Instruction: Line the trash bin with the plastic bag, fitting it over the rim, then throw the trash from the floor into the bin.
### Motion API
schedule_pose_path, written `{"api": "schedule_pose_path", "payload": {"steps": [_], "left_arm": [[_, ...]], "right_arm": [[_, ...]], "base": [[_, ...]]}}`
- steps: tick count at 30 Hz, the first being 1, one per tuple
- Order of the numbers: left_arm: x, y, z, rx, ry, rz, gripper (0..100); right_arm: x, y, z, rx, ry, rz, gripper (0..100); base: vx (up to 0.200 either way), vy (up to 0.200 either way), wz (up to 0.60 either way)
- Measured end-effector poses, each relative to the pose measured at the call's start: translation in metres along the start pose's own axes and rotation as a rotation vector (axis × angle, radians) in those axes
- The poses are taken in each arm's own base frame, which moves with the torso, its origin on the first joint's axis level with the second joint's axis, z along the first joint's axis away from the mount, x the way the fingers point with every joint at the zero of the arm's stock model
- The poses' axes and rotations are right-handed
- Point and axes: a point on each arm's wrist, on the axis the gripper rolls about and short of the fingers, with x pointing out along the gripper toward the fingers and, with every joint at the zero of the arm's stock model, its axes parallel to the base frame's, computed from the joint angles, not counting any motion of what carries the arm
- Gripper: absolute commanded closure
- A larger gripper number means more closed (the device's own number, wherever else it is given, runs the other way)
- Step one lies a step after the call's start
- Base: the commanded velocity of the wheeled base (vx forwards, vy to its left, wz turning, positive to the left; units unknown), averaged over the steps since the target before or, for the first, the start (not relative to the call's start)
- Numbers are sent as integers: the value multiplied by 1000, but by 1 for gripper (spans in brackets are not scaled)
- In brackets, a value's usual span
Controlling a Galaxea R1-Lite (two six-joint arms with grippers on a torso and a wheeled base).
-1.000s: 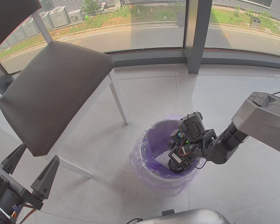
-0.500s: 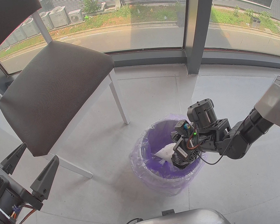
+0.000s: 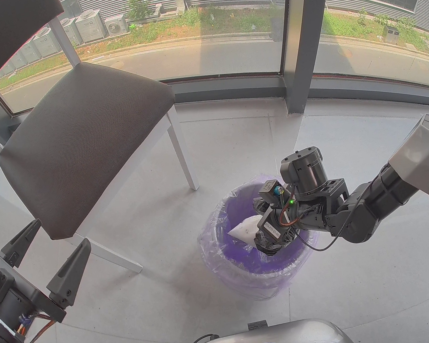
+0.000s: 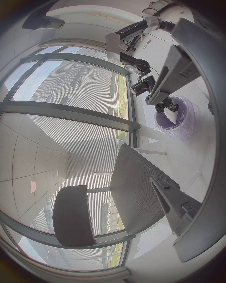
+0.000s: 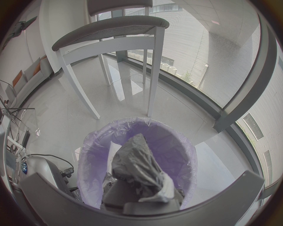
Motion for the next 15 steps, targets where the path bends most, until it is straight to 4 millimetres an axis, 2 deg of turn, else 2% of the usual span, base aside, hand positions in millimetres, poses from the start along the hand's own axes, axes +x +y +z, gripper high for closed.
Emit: {"api": "schedule_pose_path", "payload": {"steps": [15], "left_arm": [[0, 0, 0, 0, 1, -1, 0]], "right_arm": [[4, -6, -4, -5, 14, -13, 100]], "base": [[0, 0, 0]]}}
